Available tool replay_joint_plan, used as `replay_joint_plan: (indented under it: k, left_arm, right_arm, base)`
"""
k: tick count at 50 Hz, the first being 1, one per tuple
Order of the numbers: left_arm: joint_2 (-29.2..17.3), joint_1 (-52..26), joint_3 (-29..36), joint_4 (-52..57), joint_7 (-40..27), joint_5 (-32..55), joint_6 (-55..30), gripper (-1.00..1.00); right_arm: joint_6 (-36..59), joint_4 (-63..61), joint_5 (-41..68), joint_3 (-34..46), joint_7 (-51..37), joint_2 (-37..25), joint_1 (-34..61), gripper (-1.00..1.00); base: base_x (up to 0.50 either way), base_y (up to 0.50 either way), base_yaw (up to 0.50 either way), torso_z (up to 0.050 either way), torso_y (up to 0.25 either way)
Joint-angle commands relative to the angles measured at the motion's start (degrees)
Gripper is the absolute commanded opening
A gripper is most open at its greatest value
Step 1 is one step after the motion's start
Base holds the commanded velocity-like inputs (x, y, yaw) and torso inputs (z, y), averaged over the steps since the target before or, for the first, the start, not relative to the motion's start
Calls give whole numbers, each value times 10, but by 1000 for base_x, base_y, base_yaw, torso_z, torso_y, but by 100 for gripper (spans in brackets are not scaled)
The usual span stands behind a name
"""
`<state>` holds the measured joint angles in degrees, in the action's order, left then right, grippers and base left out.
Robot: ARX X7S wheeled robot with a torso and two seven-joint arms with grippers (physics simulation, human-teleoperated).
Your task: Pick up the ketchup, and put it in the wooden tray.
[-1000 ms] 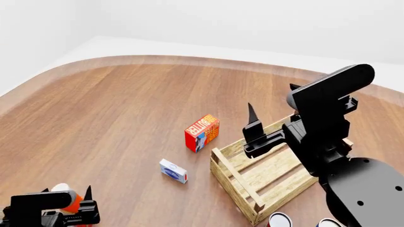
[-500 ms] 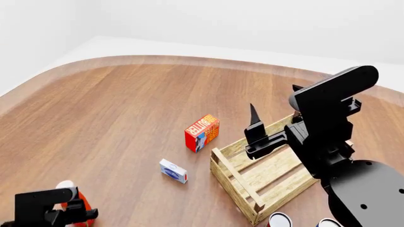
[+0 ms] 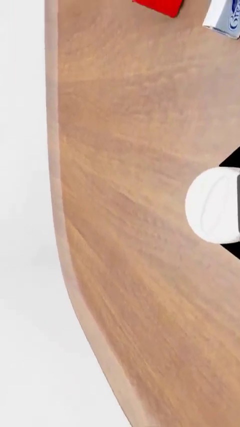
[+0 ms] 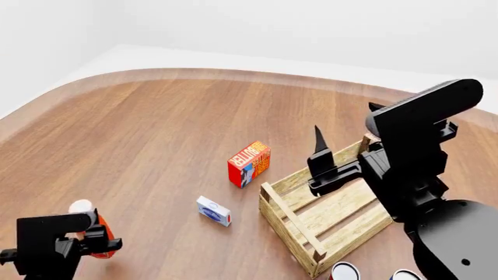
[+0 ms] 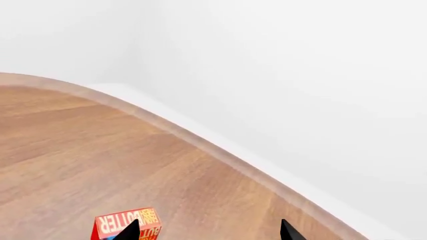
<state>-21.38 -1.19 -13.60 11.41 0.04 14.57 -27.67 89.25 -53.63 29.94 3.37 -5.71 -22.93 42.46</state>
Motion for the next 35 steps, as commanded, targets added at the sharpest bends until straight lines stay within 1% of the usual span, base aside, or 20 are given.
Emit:
replay_joint_plan:
  k: [1, 7, 11, 15, 18, 22, 27, 31, 35]
  left_arm:
    - [-33, -79, 40, 99, 1, 14, -77, -100]
    - [-47, -167, 83, 152, 10, 32, -152, -100]
    - [-48, -237, 115, 172, 15, 48, -207, -100]
    - [-36, -325, 149, 181, 27, 76, -275, -100]
    - [-20, -389, 171, 183, 34, 99, -324, -100]
    - [15, -477, 201, 170, 46, 136, -395, -100]
    - [54, -560, 238, 115, 52, 138, -409, -100]
    - [98, -624, 252, 60, 59, 151, -435, -100]
    - [133, -658, 281, 3, 59, 145, -431, -100]
  right_arm:
    - [6, 7, 229, -60, -167, -51, 22, 100]
    - [4, 26, 425, -105, -320, -96, 39, 100]
    - [-3, 35, 514, -120, -393, -121, 45, 100]
    - [-20, 43, 606, -134, -471, -156, 48, 100]
    - [-43, 46, 671, -135, -527, -192, 51, 100]
    - [-84, 39, 749, -150, -588, -251, 43, 100]
    - [-122, 24, 813, -193, -626, -313, 13, 100]
    - [-156, 12, 880, -255, -663, -378, -21, 100]
    - [-158, 7, 958, -368, -702, -419, -84, 100]
  base:
    - [0, 0, 0, 0, 0]
    - [0, 0, 0, 0, 0]
    - [0, 0, 0, 0, 0]
    - [0, 0, 0, 0, 0]
    - [0, 0, 0, 0, 0]
    - [0, 0, 0, 0, 0]
    - [0, 0, 0, 0, 2]
    - [0, 0, 0, 0, 0]
    - [0, 0, 0, 0, 0]
